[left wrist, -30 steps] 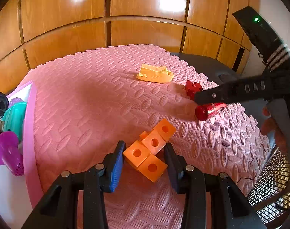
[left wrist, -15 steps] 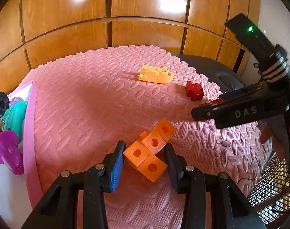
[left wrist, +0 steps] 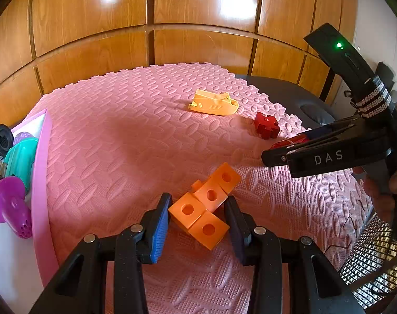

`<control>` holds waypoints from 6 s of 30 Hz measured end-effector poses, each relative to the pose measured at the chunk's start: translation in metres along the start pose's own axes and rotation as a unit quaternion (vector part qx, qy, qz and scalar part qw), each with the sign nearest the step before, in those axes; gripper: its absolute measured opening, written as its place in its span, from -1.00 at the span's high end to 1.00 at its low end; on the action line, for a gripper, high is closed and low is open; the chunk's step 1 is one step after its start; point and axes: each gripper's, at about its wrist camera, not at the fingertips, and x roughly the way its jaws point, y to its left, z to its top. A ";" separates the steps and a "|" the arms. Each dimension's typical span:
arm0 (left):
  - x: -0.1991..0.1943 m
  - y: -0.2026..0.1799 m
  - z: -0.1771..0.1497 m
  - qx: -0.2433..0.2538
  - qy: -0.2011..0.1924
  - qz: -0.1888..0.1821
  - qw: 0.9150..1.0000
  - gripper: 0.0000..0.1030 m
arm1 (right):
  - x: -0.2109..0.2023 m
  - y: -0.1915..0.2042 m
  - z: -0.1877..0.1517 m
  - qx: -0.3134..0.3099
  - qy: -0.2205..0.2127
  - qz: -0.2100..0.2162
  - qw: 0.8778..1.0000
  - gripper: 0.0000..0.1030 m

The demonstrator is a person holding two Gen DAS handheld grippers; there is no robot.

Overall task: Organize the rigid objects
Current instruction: 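Grasp the red cylinder with the right gripper while the left gripper holds the cubes, then carry the orange cubes into the white tray and open the left gripper, then carry the red cylinder into the white tray with the right gripper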

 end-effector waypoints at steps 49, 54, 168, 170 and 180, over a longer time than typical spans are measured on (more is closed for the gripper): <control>-0.115 0.190 -0.021 -0.256 -0.014 0.122 0.959 0.20 | -0.002 0.005 -0.001 -0.019 -0.021 -0.010 1.000 -0.47; -0.115 0.225 -0.037 -0.306 -0.006 0.157 0.939 0.20 | -0.002 0.006 -0.001 -0.021 -0.022 -0.012 0.999 -0.47; -0.185 0.257 -0.087 -0.305 -0.035 0.290 0.906 -0.16 | -0.001 0.339 0.047 -0.305 -0.077 0.170 0.934 -0.47; -0.184 0.258 -0.087 -0.306 -0.035 0.290 0.906 -0.16 | 0.007 0.339 0.050 -0.296 -0.052 0.179 0.937 -0.47; -0.184 0.255 -0.088 -0.303 -0.034 0.290 0.907 -0.16 | 0.007 0.329 0.054 -0.272 -0.049 0.179 0.944 -0.47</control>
